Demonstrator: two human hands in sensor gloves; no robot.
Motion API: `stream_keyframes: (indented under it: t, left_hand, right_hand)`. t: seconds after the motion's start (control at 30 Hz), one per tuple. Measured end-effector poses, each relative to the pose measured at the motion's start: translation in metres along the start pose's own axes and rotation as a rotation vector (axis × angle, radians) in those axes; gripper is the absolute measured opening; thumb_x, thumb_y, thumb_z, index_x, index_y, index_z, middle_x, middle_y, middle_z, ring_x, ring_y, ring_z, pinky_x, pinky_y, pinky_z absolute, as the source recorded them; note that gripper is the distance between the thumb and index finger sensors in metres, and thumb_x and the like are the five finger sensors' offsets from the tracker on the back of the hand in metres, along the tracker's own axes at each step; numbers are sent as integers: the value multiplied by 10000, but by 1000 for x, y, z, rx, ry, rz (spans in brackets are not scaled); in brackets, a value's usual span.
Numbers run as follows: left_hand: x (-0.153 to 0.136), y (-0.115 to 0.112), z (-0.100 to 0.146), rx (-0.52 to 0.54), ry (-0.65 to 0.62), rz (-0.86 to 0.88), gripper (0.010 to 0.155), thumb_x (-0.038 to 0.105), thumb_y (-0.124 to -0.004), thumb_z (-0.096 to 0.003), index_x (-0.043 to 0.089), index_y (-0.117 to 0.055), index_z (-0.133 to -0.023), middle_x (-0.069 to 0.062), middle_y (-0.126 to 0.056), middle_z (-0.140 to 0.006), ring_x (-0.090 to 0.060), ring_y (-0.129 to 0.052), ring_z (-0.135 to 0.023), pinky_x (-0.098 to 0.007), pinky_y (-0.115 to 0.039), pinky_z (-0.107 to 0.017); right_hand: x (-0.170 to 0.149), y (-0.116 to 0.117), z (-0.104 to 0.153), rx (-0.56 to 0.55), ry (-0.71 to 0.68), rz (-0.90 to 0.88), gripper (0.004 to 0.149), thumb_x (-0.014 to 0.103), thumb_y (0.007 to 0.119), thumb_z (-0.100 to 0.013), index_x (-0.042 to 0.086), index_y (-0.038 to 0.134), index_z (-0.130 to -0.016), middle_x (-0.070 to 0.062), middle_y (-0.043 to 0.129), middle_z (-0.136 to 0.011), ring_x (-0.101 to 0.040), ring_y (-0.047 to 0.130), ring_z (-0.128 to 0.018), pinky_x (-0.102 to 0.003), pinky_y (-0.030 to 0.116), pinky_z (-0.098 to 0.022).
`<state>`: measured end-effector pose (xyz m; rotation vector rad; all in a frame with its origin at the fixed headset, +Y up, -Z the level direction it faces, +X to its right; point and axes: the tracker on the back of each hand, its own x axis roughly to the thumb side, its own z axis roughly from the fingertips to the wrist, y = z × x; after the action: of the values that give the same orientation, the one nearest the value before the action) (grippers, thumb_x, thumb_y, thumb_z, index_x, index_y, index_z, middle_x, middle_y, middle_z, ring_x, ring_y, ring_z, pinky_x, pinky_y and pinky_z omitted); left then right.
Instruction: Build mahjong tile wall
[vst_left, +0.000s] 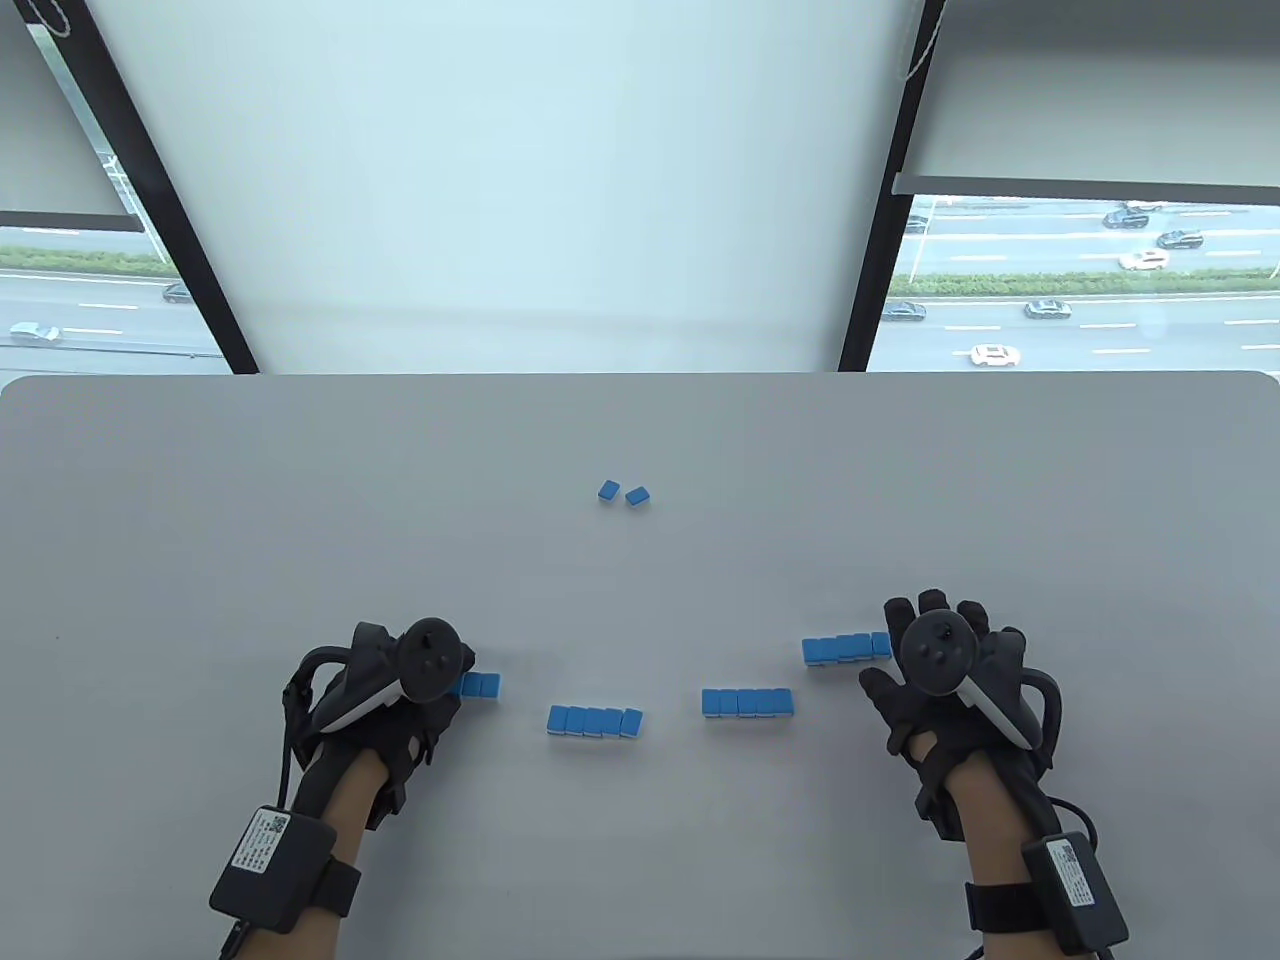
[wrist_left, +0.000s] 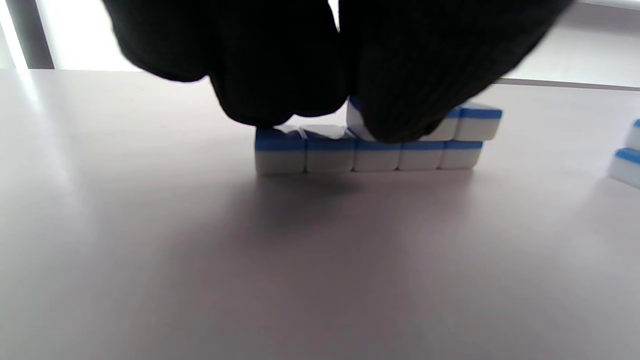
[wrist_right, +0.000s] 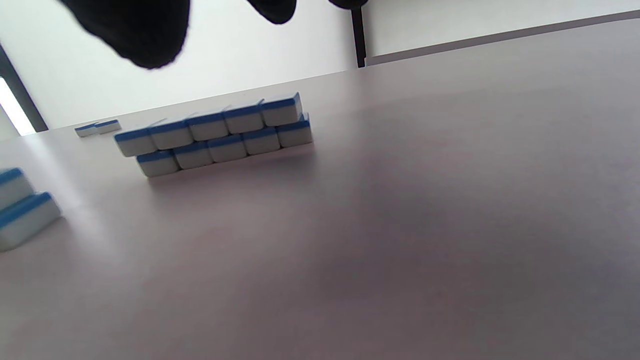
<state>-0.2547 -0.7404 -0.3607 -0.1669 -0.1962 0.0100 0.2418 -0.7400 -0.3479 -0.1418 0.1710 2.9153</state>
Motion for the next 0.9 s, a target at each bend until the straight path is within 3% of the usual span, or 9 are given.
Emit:
stream_keyframes:
  t: [0.3,0.57,0.8,0.9]
  left_hand:
    - [-7,11,6,26,18,28,623,427,-899,-395,286,-731,-978,-10,-778,-966,-272,-869,-820,-558,-716,-651]
    - [-4,46,16,170,5,72,608,489,-860,-407,288,-759,-972,-1,-839,-948,-279,-901,-806,-561,-734,-638]
    - [35,67,-27,145,-71,-124,610,518,-835,-410,292,-761,-972,12,-851,-950,-277,-908,-813,-559,-739,-640]
    - [54,72,-60,124,-104,-185,627,522,-837,-406,308,-734,-986,10,-835,-965,-273,-905,-816,-558,-736,-642]
  right_hand:
    - [0,0,0,-1,-2,-4,777,584,709,-412,318,362,-1053,-26,233,-1132,-429,190,-998,-654,130,-637]
    - [1,-3,1,-15,-10,-4,778,584,710,-411,317,361,-1054,-28,235,-1132,-429,192,-999,-654,132,-637]
    - [0,-4,1,-27,-11,-8,778,584,709,-411,318,361,-1053,-27,235,-1132,-431,193,-998,-654,134,-638]
    - [-1,-5,2,-33,-9,-5,778,584,710,-410,318,361,-1053,-27,234,-1132,-430,193,-999,-654,134,-639]
